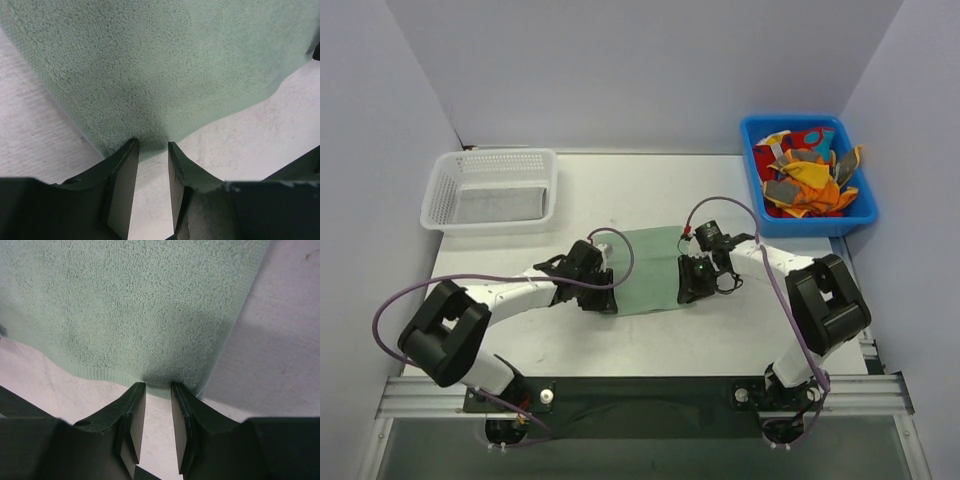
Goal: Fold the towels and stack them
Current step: Fold the towel
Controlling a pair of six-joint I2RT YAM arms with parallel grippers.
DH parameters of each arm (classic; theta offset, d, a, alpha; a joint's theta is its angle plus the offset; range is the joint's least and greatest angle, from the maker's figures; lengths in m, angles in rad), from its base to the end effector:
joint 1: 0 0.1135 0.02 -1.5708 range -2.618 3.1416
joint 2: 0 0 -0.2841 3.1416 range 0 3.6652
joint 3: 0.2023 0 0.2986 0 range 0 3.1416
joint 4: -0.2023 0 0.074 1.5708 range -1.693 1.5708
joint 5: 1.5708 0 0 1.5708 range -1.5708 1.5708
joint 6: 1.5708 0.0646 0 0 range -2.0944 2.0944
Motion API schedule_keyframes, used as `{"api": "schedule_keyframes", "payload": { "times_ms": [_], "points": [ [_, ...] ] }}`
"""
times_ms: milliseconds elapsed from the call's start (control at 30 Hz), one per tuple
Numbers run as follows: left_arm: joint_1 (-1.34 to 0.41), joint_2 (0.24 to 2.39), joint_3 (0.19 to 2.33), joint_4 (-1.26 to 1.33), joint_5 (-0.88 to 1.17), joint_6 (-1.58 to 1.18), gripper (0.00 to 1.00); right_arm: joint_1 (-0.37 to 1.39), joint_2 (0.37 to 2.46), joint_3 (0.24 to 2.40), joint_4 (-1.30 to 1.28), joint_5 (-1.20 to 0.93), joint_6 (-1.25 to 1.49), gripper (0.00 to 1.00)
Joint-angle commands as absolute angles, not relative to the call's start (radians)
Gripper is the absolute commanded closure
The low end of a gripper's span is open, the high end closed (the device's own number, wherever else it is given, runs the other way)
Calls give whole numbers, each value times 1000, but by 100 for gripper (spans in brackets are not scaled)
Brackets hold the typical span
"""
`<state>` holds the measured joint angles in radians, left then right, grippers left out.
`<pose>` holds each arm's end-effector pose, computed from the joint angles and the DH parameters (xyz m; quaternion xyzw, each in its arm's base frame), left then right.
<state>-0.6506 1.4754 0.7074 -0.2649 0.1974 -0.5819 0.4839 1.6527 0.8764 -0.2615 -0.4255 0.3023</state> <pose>0.2433 -0.2011 0.1183 0.0591 0.9579 -0.2304 0.1609 0.3076 0.1918 0.1201 -0.1409 0.9340 0.2868 0.1598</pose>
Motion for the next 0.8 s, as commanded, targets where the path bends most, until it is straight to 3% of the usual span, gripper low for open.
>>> {"api": "schedule_keyframes", "payload": {
  "times_ms": [0,167,400,533,767],
  "points": [
    [-653,1477,687,-268,248,-607,60,476,1640,812,-301,-423,324,72],
    [-666,1365,597,-308,261,-607,60,479,1559,724,-299,-482,337,72],
    [-644,1241,728,-411,183,-557,40,468,1387,811,-288,-509,354,64],
    [-569,1281,817,-272,166,-590,40,443,1413,934,-149,-498,418,59],
    [-474,1538,917,151,219,-718,47,430,1633,997,384,-476,642,54]
  ]
}}
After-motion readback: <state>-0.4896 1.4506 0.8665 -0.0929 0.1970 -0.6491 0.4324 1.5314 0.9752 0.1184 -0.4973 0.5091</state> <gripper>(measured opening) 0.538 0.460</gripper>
